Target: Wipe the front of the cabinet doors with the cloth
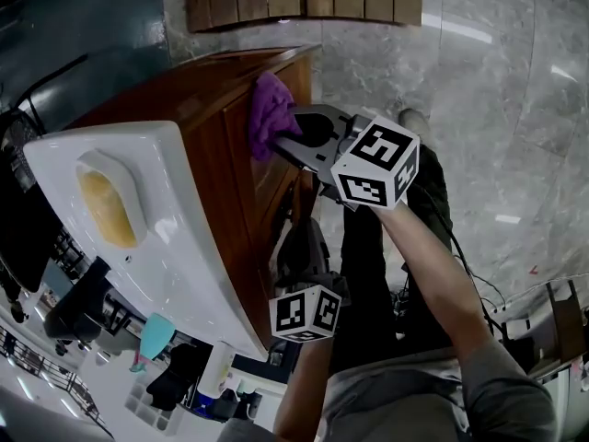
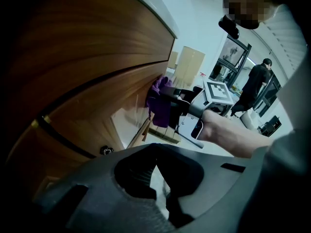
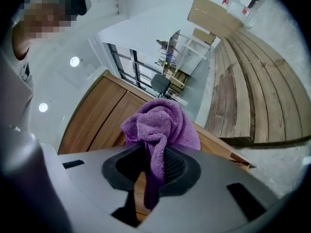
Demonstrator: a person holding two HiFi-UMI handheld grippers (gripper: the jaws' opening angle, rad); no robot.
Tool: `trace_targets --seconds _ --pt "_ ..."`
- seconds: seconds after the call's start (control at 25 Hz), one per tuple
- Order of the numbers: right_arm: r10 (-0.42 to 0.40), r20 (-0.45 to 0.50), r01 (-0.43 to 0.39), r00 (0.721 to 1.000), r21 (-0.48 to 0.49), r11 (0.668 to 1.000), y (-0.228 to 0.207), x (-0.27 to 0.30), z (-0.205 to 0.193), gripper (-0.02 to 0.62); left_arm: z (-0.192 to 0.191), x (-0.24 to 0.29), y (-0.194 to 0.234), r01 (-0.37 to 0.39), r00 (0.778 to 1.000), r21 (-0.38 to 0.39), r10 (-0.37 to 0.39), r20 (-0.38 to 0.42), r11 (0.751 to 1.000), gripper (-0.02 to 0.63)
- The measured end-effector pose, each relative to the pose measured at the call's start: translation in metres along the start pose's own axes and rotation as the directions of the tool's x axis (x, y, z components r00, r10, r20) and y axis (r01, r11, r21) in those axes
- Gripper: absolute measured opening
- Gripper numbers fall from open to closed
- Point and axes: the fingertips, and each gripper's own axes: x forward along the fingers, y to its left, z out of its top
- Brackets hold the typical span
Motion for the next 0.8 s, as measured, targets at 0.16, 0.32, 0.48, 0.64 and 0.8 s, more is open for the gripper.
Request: trace_targets --seconds 0.16,0.32,0.48,0.64,0.8 --pt "-0.022 -0.023 0.023 0.999 0.011 1.0 -0.013 0.002 -0.007 0.072 0.002 0.004 -0.003 0.005 1.0 -0.001 -0.005 -0.004 1.0 0.006" --pt "-0.042 -0.046 0.044 0.998 0.03 0.999 -0.027 0.004 -0.016 0.072 0.005 0.008 -0.003 0.007 1.0 -0.001 -0.007 -0.005 1.0 0.008" --pt "-0.064 -0.07 0.067 0.996 0.041 0.997 -0.042 0.004 -0.026 0.072 0.006 0.01 -0.003 0.006 1.0 0.001 -0.006 -0.006 1.0 0.006" --pt "-0.099 -0.109 0.103 0.989 0.029 0.994 -0.056 0.006 -0.035 0.072 0.008 0.012 -0.002 0.005 1.0 -0.002 -0.005 -0.004 1.0 0.006" --pt "-0.127 -0.146 0.132 0.981 0.027 0.991 -0.072 0.006 -0.044 0.072 0.007 0.014 -0.002 0.005 1.0 -0.004 -0.005 -0.009 1.0 0.007"
